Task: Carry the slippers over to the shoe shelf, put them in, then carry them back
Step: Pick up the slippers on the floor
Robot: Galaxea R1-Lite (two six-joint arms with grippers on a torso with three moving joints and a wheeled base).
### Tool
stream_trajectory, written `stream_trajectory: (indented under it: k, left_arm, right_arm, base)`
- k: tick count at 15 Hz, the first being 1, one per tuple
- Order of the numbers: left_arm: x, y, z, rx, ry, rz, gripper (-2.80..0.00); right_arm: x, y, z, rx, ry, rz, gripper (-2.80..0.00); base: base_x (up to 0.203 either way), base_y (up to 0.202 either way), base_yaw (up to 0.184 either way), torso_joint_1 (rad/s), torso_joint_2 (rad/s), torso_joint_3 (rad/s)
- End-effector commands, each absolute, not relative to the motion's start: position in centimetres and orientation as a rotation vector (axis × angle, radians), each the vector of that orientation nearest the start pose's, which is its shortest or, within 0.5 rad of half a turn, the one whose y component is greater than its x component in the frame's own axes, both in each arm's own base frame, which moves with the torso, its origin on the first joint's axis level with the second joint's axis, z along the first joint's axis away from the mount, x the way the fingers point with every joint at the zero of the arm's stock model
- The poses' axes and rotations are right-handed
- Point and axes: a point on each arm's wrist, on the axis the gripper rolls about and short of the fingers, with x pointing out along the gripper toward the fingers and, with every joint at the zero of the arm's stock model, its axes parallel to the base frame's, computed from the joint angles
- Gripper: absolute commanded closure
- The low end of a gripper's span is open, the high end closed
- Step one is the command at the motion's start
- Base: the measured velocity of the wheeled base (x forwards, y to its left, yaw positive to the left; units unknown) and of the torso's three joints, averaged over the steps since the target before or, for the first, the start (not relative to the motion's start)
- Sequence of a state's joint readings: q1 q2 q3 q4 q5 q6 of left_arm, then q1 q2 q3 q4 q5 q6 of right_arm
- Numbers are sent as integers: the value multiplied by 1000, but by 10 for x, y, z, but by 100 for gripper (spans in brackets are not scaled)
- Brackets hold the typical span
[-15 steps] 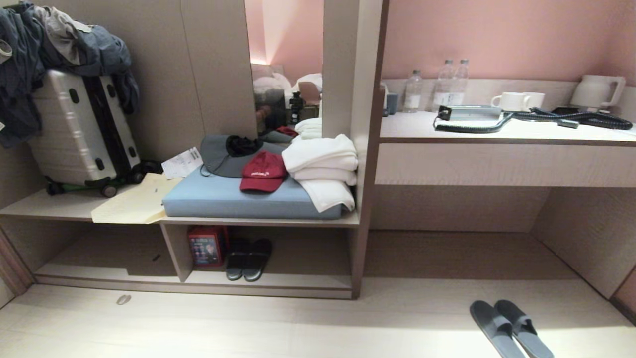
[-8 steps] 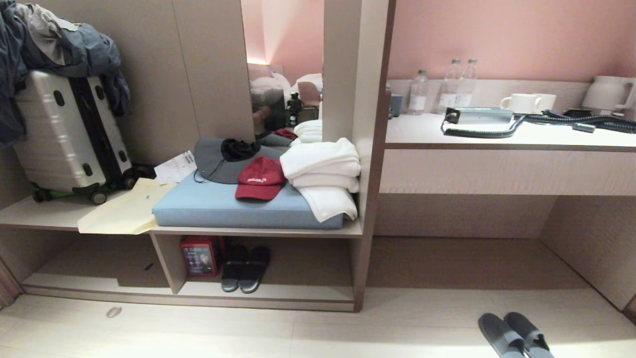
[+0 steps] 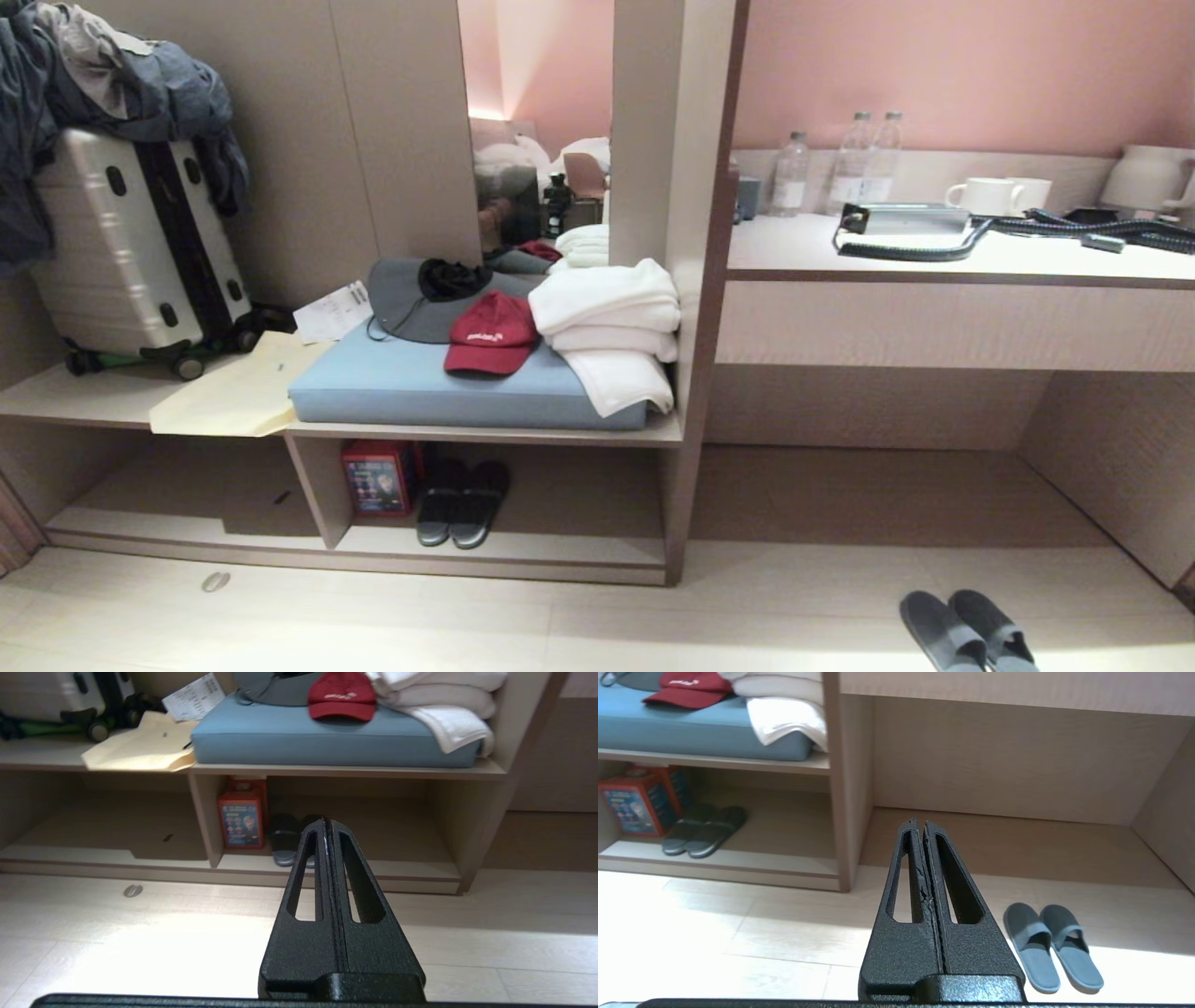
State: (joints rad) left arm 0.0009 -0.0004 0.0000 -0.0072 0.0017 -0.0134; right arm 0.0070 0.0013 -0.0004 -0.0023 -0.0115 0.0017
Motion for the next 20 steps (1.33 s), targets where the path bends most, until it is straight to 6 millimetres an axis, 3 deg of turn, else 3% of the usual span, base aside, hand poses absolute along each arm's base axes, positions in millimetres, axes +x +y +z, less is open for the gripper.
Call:
stream_trajectory:
  k: [1,20]
  left_arm:
    - [-23,0,76,-14,-7,3,0]
    - [-23,0,76,-14,-6,3,0]
  right_arm:
    - [-23,0,76,2,-2,-3,0]
    - [-23,0,76,3,-2,-5,0]
  base:
    - [0,-171,2,2,-2,2]
    - [0,-197,2,2,3,3]
